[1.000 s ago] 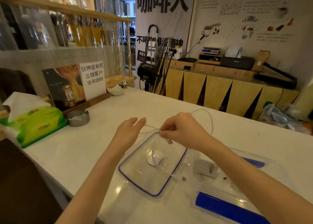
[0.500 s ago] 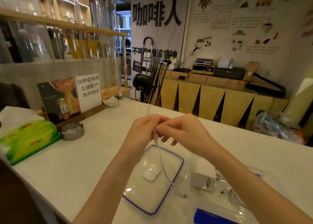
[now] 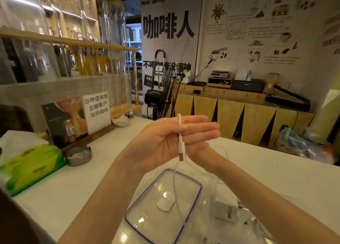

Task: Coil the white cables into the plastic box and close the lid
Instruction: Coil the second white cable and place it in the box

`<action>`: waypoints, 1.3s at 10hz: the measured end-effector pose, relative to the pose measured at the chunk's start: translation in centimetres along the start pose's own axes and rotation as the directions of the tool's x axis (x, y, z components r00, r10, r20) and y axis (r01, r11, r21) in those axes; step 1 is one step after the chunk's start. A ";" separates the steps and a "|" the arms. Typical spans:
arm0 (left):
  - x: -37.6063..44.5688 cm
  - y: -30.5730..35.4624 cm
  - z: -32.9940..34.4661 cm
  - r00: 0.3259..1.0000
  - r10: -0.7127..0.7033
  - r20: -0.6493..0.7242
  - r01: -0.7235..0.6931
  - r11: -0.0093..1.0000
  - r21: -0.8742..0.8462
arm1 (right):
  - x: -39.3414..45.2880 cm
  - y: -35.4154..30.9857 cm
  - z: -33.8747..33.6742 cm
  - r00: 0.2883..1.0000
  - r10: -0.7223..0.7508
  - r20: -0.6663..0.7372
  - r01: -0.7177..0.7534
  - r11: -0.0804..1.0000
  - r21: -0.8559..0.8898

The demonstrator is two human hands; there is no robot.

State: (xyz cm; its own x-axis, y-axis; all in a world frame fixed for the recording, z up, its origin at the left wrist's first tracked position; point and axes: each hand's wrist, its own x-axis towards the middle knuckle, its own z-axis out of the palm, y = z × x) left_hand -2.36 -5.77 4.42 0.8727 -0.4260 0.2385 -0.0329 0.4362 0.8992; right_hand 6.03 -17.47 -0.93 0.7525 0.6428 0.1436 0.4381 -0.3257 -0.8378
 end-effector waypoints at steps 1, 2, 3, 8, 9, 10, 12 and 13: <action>0.5 1.2 -1.0 0.999 -0.017 -0.041 0.016 1.000 -0.016 | -1.8 -2.1 0.8 0.985 -0.076 0.157 0.056 0.990 0.131; 1.0 1.9 -2.3 0.994 -0.018 -0.112 0.019 1.000 0.004 | -2.6 -2.0 0.8 0.964 -0.077 0.255 0.064 0.996 0.059; 1.4 2.0 -3.0 0.982 0.008 -0.190 0.005 0.998 0.068 | -3.2 -2.1 1.2 0.940 -0.065 0.335 0.101 0.991 -0.090; -0.7 0.4 -3.9 0.978 -0.081 -0.194 0.187 0.755 0.629 | -4.6 -3.6 0.4 0.966 -0.208 -0.152 0.182 0.969 -0.164; -0.6 0.0 -4.0 0.966 -0.002 -0.259 0.170 0.758 0.630 | -4.3 -3.5 1.2 0.946 -0.195 -0.259 0.168 0.978 -0.120; -0.6 -0.6 -4.0 0.962 0.058 -0.266 0.121 0.784 0.609 | -3.9 -3.6 1.8 0.942 -0.177 -0.287 0.149 0.982 -0.115; -0.5 -1.5 -3.8 0.958 0.089 -0.274 0.107 0.773 0.625 | -3.3 -3.4 2.6 0.910 -0.219 -0.353 0.176 0.973 -0.150; -0.6 -1.6 -3.8 0.938 0.065 -0.340 0.103 0.885 0.454 | -3.3 -3.3 2.6 0.901 -0.232 -0.368 0.182 0.969 -0.166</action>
State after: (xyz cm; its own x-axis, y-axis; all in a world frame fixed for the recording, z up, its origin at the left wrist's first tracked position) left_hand -0.95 -3.23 1.45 0.9822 -0.1021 0.1574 -0.1600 -0.0174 0.9870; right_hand 0.81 -16.75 0.02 0.7569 0.3996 0.5171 0.6429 -0.3136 -0.6988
